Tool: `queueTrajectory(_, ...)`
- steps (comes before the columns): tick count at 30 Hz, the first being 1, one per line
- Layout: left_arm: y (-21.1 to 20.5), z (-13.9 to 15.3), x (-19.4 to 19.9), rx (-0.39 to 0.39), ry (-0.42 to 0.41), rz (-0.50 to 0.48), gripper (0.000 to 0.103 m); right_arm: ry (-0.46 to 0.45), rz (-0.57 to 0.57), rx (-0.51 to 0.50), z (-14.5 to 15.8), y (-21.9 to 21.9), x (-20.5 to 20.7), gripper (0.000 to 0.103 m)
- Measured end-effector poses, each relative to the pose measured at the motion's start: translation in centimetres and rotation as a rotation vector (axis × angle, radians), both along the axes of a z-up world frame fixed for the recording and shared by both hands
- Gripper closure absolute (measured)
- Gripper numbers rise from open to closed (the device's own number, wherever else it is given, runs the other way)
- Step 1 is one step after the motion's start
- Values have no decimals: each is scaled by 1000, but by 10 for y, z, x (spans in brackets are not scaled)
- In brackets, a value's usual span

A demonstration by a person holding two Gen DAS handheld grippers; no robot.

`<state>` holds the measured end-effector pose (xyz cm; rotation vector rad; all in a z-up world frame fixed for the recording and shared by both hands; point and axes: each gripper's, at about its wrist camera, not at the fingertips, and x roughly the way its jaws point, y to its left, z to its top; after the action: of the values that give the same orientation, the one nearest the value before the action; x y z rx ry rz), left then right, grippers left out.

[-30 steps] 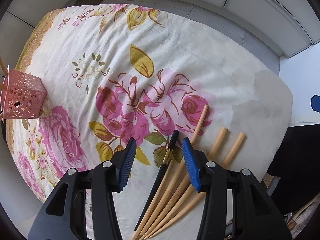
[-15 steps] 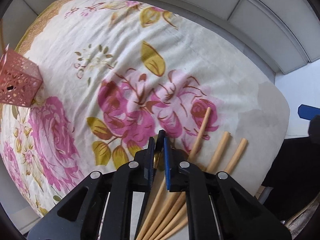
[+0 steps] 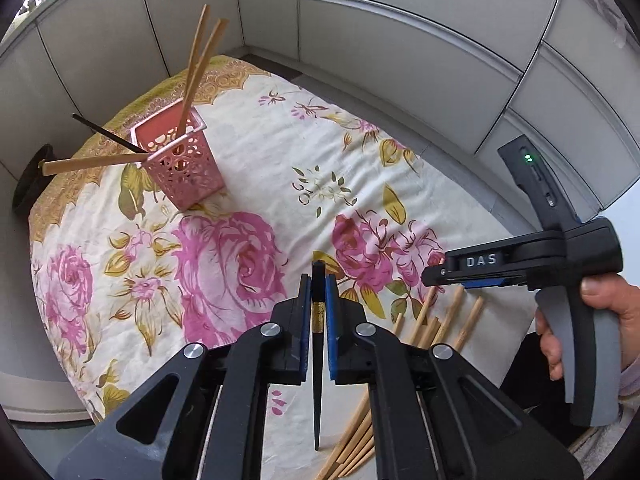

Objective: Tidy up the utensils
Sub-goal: 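Lift the dark stick with the left tool while the right tool grasps a wooden chopstick, then carry both held sticks over the pink mesh cup and lower them in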

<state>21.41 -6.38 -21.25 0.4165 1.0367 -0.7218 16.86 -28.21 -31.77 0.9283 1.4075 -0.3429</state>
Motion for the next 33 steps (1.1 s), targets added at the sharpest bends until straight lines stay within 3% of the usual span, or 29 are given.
queueTrajectory(6, 19, 1, 2, -15, -16, 17, 97, 51, 10, -131, 2, 23, 21, 51)
queueTrajectory(9, 34, 6, 4, -24, -29, 49, 97, 65, 41, -237, 4, 39, 33, 72)
queueTrajectory(10, 39, 7, 5, -31, -34, 59, 97, 51, 60, -263, 4, 44, 37, 89)
queueTrajectory(11, 44, 10, 5, -38, -36, 68, 97, 39, 76, -271, 4, 47, 41, 92)
queueTrajectory(13, 53, 13, 6, -50, -42, 91, 97, -1, 106, -270, 5, 53, 47, 93)
queueTrajectory(16, 67, 17, 7, -78, -43, 131, 97, -101, 108, -164, 5, 53, 47, 95)
queueTrajectory(20, 77, 26, 4, -109, -73, 175, 97, -245, 145, -228, 32, 64, 42, 95)
queueTrajectory(28, 83, 65, -18, -181, -176, 240, 97, -552, 267, -377, 122, 96, 11, 97)
queueTrajectory(33, 77, 92, -26, -229, -220, 261, 97, -641, 327, -417, 169, 100, -5, 98)
